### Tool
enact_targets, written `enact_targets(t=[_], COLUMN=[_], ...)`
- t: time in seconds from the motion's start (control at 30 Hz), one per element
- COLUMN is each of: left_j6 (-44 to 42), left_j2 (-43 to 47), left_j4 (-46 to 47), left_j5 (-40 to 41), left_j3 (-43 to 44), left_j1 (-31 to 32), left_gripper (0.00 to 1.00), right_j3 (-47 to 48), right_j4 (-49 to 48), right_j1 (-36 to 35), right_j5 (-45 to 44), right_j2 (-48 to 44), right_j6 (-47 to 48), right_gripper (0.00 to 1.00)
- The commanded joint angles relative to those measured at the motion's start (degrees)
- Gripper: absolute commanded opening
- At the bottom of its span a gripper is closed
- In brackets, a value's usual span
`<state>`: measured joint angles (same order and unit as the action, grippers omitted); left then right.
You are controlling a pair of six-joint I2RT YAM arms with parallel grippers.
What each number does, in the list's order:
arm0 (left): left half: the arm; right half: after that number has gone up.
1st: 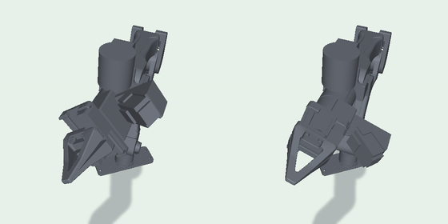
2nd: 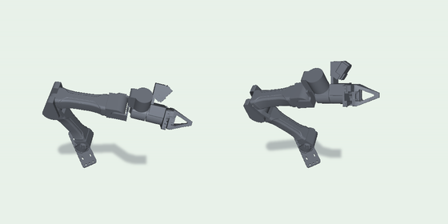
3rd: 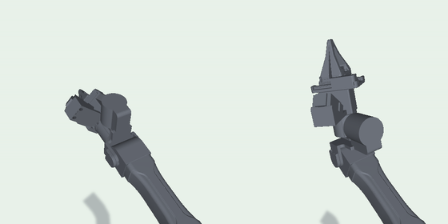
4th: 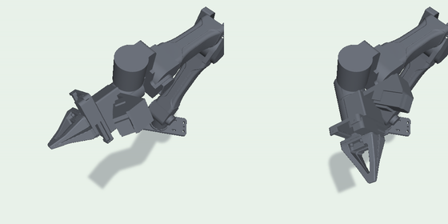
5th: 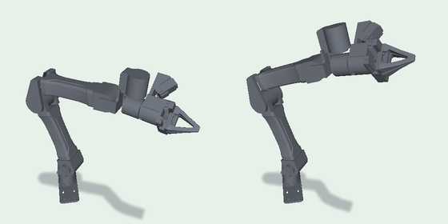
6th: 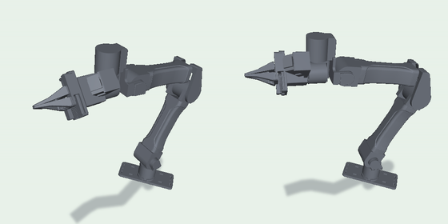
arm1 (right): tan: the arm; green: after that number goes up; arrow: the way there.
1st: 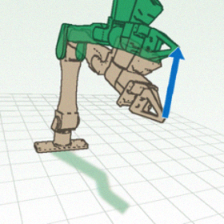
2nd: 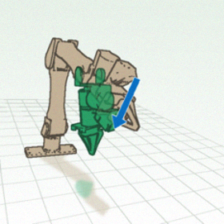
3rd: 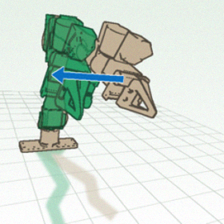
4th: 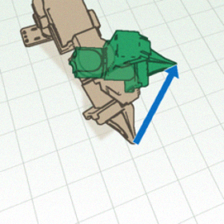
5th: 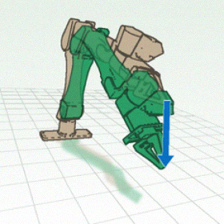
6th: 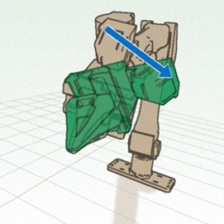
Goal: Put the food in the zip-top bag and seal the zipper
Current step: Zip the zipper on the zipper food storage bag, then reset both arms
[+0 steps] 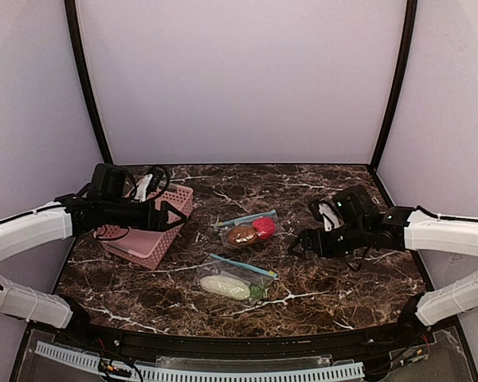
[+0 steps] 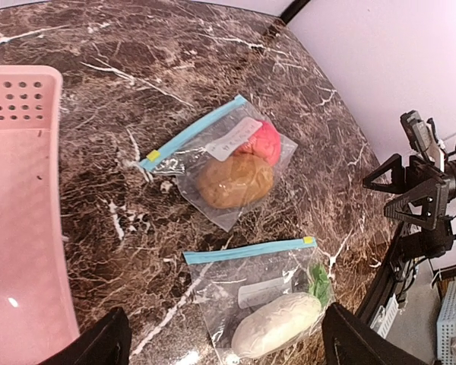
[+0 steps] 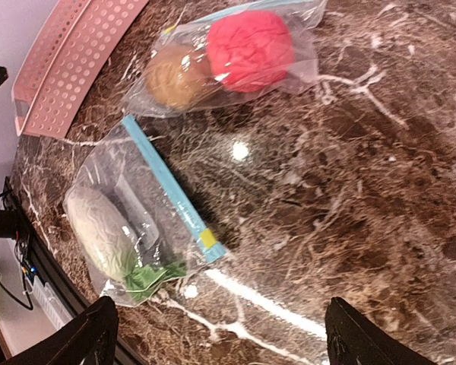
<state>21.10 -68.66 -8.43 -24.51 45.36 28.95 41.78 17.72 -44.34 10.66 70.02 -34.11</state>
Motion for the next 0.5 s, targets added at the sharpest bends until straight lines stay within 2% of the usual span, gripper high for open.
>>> enact_targets(t=[0.0,0.1,0.27,0.33,0.47], left_j6=[-2.46,-4.08,-6.14,-7.31,-10.10], left_j2=[4.55,6.59,10.64,13.64,20.47], left_j4=[-6.08,-10.68,-14.02,-14.82,-14.27], left_j5=[-0.85,-2.03,-7.25,-6.89,1.40], left_j3=[2.13,2.45,0.61,-0.04,-1.74], left_j1=[-5.46,-12.77,-28.76,-32.57,-33.39], left_gripper=[0.88,0.88,0.89,0.90,0.92], right_j3=[-0.64,-2.10,-3.69,-3.94,-4.72], right_j4=[2.90,4.66,8.32,9.26,9.16], right_j1=[6.28,12.92,22.27,23.94,24.46], right_j5=[0.53,0.34,-1.25,-4.74,-12.62], right_j2=[-2.47,-5.96,-13.96,-17.66,-24.94], right_j6=[4.48,6.31,8.77,9.61,11.02], right_gripper=[0.93,0.95,0.98,0.99,0.99])
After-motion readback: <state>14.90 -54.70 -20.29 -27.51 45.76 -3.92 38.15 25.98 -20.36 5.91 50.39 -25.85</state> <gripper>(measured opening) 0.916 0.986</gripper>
